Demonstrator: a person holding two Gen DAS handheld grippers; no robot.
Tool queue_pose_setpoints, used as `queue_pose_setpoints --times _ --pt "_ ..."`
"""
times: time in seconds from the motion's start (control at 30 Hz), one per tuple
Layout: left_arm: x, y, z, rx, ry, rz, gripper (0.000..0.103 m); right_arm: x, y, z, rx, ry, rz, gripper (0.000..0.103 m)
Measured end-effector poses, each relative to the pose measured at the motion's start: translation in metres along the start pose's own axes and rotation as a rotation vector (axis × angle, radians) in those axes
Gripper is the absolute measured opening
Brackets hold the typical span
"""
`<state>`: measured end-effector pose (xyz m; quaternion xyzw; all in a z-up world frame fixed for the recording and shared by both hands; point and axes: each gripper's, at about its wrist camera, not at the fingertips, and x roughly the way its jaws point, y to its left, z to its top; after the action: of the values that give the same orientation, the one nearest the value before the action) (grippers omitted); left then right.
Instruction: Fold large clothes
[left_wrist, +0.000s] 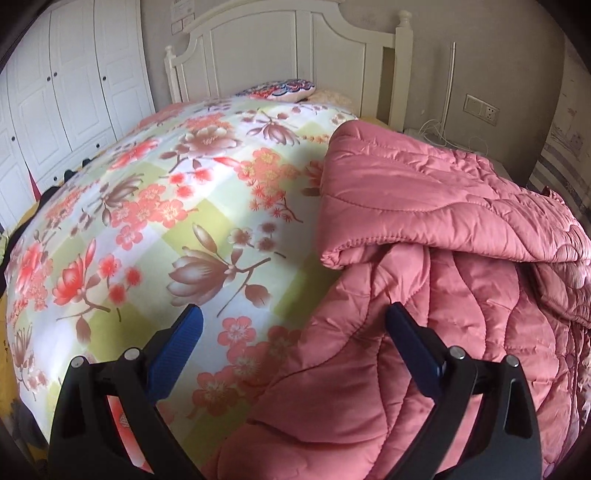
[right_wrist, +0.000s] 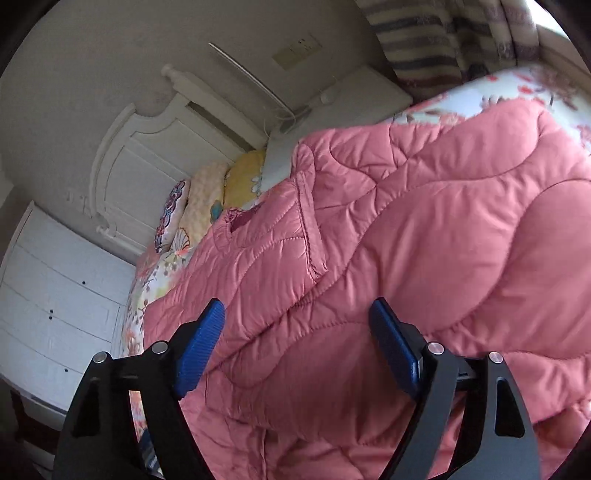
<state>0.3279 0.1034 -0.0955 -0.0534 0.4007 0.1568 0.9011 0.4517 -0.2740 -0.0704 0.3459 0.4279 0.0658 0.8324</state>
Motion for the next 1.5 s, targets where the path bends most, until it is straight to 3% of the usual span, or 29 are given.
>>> queue_pose_setpoints --times 0.1,0.13,0.17,0.2,0.23,0.27,0.43,0.53,0.63,0.73,0.8,0.9,1.0,1.07,1.17,1.23,1.33,1.43,1.5 --pt "0.003 0.001 0.001 -0.01 0.002 -0.021 0.099 0.015 0.015 0.002 -0.025 -0.032 -0.032 0.078" --pt "0.003 0.0 0.001 -0.01 0.003 -0.024 0.099 0.018 0.021 0.001 -0.048 -0.043 -0.029 0.07" --pt "0.004 0.0 0.002 -0.009 0.006 -0.025 0.099 0.02 0.025 -0.001 -0.066 -0.048 -0.015 0.051" --pt "0.004 -0.001 0.002 -0.008 0.008 -0.026 0.099 0.021 0.03 -0.004 -0.084 -0.05 0.003 0.04" --pt "0.004 -0.001 0.002 -0.006 0.01 -0.028 0.099 0.018 0.033 -0.008 -0.099 -0.063 0.019 0.022" --pt "0.004 -0.001 0.002 -0.007 0.01 -0.029 0.099 0.01 0.037 -0.012 -0.125 -0.101 0.035 0.018" --pt "0.002 0.002 0.001 -0.027 0.006 -0.036 0.099 -0.051 0.06 -0.042 -0.27 -0.243 0.115 0.014" --pt "-0.001 0.005 0.0 -0.043 -0.011 -0.046 0.099 -0.086 0.054 -0.061 -0.323 -0.295 0.088 0.013" --pt "-0.009 0.009 -0.001 -0.068 -0.056 -0.052 0.099 -0.091 0.023 -0.073 -0.263 -0.258 0.057 0.014" --pt "-0.02 0.012 -0.001 -0.084 -0.111 -0.064 0.099 -0.07 -0.012 -0.08 -0.215 -0.19 -0.005 0.014" --pt "-0.029 0.009 0.0 -0.073 -0.143 -0.06 0.099 -0.053 -0.033 -0.081 -0.148 -0.141 0.009 0.014" --pt "-0.053 0.001 0.007 -0.031 -0.221 -0.061 0.099 -0.049 -0.039 -0.079 -0.125 -0.134 0.03 0.014" --pt "-0.084 -0.029 0.029 0.089 -0.306 -0.125 0.101 -0.048 -0.037 -0.082 -0.141 -0.133 0.031 0.014" --pt "-0.085 -0.056 0.047 0.188 -0.284 -0.162 0.101 -0.047 -0.037 -0.083 -0.134 -0.133 0.039 0.014" --pt "-0.047 -0.094 0.077 0.283 -0.127 -0.23 0.101 -0.048 -0.039 -0.086 -0.131 -0.135 0.043 0.014" --pt "-0.006 -0.1 0.09 0.237 -0.014 -0.212 0.101 -0.047 -0.041 -0.087 -0.135 -0.136 0.039 0.014" --pt "0.059 -0.09 0.087 0.13 0.185 -0.275 0.101 -0.047 -0.041 -0.089 -0.141 -0.134 0.038 0.014" --pt "0.07 -0.087 0.074 0.202 0.118 -0.244 0.101 -0.044 -0.037 -0.09 -0.156 -0.127 0.035 0.014" --pt "0.063 -0.077 0.082 0.174 0.12 -0.293 0.101 -0.044 -0.036 -0.091 -0.167 -0.13 0.027 0.014"
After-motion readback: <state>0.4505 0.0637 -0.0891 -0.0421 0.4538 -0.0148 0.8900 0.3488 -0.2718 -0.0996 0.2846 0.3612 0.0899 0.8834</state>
